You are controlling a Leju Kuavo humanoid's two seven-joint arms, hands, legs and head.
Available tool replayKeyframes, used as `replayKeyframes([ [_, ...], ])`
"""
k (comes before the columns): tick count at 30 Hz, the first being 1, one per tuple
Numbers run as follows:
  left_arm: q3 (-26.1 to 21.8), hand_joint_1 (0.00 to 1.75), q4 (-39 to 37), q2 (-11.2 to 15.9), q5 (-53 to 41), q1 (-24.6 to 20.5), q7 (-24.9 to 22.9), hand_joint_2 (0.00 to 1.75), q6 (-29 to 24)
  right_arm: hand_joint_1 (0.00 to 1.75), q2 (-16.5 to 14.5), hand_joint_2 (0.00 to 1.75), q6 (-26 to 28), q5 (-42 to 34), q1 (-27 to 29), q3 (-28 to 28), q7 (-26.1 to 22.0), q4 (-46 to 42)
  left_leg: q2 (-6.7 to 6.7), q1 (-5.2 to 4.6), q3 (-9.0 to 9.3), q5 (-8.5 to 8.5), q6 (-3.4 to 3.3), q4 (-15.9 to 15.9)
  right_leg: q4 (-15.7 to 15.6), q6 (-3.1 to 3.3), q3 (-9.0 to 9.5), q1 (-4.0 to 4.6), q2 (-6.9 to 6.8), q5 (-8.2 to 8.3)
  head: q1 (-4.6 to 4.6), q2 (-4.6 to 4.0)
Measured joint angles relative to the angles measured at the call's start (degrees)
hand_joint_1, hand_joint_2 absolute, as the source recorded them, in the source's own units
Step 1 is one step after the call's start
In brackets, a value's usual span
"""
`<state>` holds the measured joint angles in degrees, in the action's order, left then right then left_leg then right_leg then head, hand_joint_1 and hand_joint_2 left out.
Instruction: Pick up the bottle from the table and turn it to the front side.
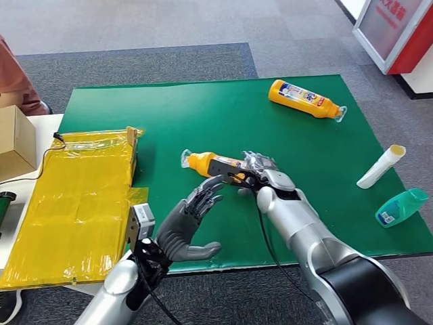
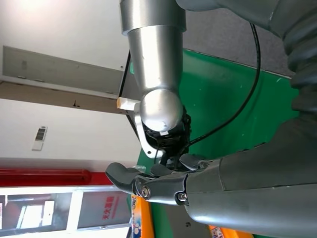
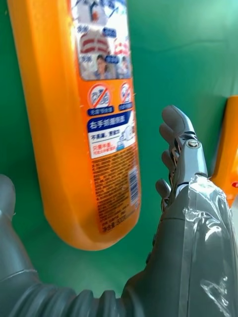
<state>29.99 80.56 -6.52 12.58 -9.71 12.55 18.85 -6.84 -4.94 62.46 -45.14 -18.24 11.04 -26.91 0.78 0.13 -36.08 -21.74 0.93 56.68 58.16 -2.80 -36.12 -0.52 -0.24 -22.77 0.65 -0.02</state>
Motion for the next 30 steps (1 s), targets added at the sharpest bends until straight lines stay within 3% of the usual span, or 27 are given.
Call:
replayKeyframes([
  [27,2.4,0.00,-0.2,-0.1,1.8,-1.2,-0.9,1.75,1.8,0.00,0.0,1.75,-1.2,1.5,-2.6,-1.2,6.5,5.3,0.00,0.00,0.00,0.00,0.00,0.0,0.0,0.00,0.00,0.00,0.00,0.00,-0.01,0.00],
  [28,2.7,0.00,-0.3,-0.1,2.0,-1.2,-0.9,1.75,1.9,0.14,0.0,1.75,-1.2,1.7,-2.7,-1.2,6.9,5.6,0.00,0.00,0.00,0.00,0.00,0.0,0.0,0.00,0.00,0.00,0.00,0.00,-0.01,0.00],
  [30,3.3,0.00,-0.5,-0.1,2.2,-1.3,-1.1,1.75,1.9,1.01,0.0,1.75,-1.3,2.0,-2.9,-1.1,7.3,6.0,0.00,0.00,0.00,0.00,0.00,0.0,0.0,0.00,0.00,0.00,0.00,0.00,-0.01,0.00],
])
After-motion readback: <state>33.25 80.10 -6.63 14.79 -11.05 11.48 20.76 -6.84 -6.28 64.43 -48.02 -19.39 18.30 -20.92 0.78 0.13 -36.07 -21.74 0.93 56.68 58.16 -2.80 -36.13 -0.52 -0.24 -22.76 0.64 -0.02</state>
